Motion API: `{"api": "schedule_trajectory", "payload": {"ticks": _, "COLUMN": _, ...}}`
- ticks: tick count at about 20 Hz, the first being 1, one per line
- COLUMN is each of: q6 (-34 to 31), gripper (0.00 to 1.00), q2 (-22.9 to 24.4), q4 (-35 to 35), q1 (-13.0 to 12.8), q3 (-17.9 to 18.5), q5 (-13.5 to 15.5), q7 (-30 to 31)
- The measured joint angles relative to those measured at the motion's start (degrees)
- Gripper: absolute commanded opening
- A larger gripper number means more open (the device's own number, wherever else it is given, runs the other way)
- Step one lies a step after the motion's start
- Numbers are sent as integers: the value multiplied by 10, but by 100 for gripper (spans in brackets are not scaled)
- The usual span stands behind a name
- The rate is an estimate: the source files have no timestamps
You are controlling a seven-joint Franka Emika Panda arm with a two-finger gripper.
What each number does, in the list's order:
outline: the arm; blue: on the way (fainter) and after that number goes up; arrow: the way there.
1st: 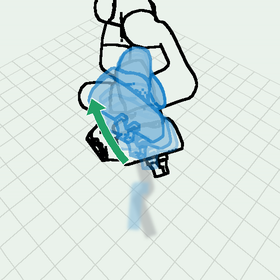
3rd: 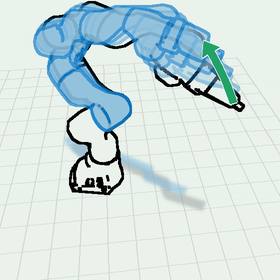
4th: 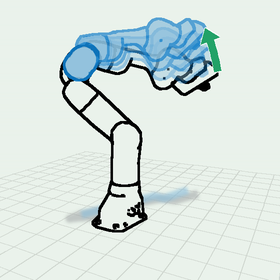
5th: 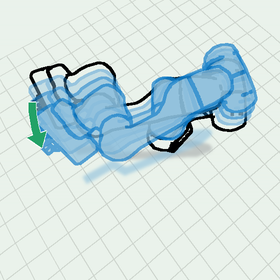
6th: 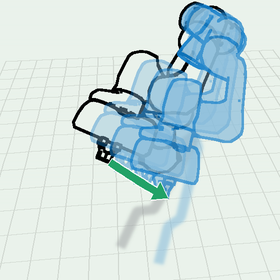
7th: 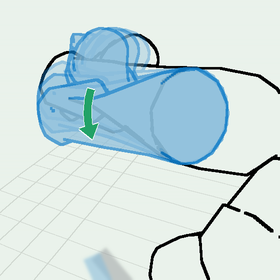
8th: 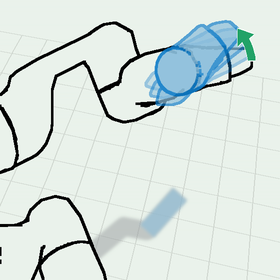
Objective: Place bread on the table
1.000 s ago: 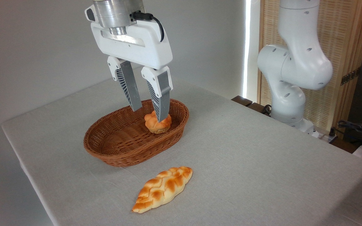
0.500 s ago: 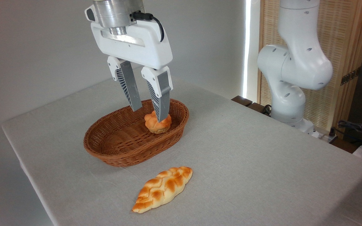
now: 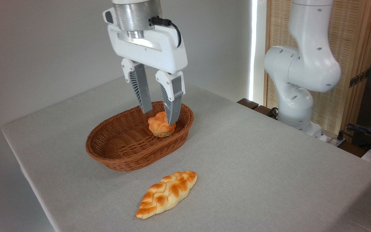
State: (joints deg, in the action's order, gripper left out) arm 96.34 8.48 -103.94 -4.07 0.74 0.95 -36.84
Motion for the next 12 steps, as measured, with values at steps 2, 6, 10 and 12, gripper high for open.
{"api": "schedule_trajectory", "payload": {"ticks": 2, "q6": 7, "gripper": 100, "q2": 27, "q4": -47, "q1": -24, "q3": -5, "q5": 23, "q7": 2}}
{"api": "schedule_trajectory", "payload": {"ticks": 6, "q6": 33, "gripper": 100, "q2": 40, "q4": -116, "q1": -80, "q3": -11, "q5": 47, "q7": 16}}
{"api": "schedule_trajectory", "payload": {"ticks": 10, "q6": 142, "gripper": 100, "q2": 39, "q4": -193, "q1": -116, "q3": -18, "q5": 91, "q7": 21}}
{"api": "schedule_trajectory", "payload": {"ticks": 12, "q6": 166, "gripper": 100, "q2": 38, "q4": -221, "q1": -123, "q3": -26, "q5": 102, "q7": 21}}
